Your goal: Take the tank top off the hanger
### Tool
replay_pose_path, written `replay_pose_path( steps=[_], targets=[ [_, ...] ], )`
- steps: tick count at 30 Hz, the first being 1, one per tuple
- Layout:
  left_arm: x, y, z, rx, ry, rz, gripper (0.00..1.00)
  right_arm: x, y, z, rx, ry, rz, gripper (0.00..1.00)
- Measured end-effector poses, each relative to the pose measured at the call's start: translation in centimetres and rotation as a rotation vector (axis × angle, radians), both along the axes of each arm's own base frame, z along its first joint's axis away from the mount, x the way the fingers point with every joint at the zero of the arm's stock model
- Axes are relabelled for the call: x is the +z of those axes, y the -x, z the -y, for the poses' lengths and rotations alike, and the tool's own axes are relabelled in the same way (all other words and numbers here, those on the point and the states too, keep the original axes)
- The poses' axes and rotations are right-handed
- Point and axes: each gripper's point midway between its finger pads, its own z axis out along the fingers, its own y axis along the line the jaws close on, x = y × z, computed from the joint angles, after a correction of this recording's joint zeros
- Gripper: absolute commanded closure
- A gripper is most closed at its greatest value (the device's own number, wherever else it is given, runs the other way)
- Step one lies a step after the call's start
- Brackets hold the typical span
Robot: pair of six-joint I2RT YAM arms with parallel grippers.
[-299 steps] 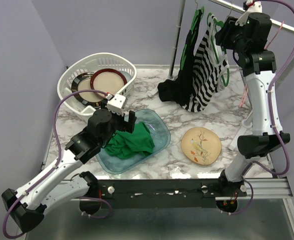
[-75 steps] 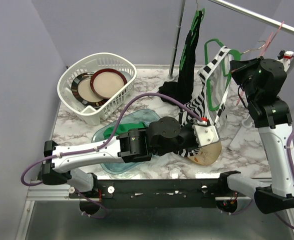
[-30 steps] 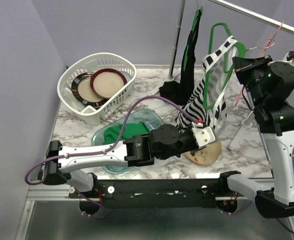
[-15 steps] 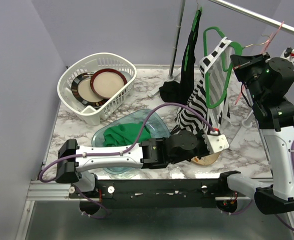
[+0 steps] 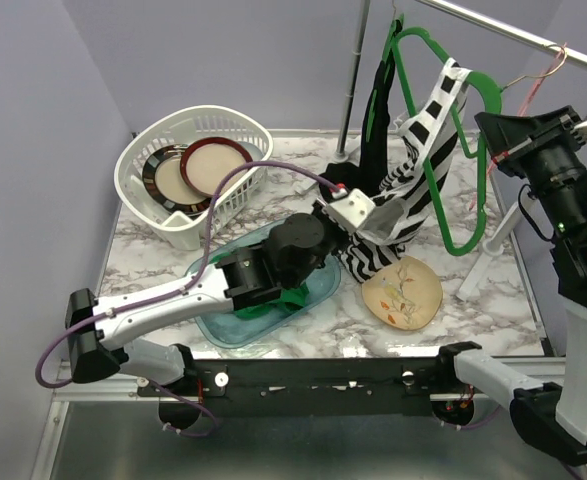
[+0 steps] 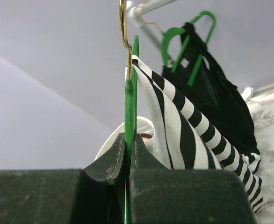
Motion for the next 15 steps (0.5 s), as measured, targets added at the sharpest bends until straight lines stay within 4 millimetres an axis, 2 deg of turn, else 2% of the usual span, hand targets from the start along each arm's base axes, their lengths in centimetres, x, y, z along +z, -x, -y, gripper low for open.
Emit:
replay_pose_path(
  steps=[7, 9, 11, 15],
  targets=[
    [7.9, -3.3, -5.6, 0.191, 0.096, 0.116, 1.00, 2.5, 5.5, -2.5, 0.200, 0.140, 0.119, 0.99],
    [9.8, -4.2, -7.2, 0.257, 0.106, 0.150, 1.00, 2.1, 7.0, -3.0, 0.248, 0.157, 0.129, 0.99],
    [11.1, -4.9, -8.7, 0.319, 0.113, 0.173, 1.00, 1.5, 8.6, -3.4, 0.289, 0.169, 0.128, 0.99],
    [11.7, -5.8, -11.7, 0.430, 0.102, 0.192, 1.00, 1.5, 10.8, -3.8, 0.334, 0.165, 0.156, 0.99]
  ],
)
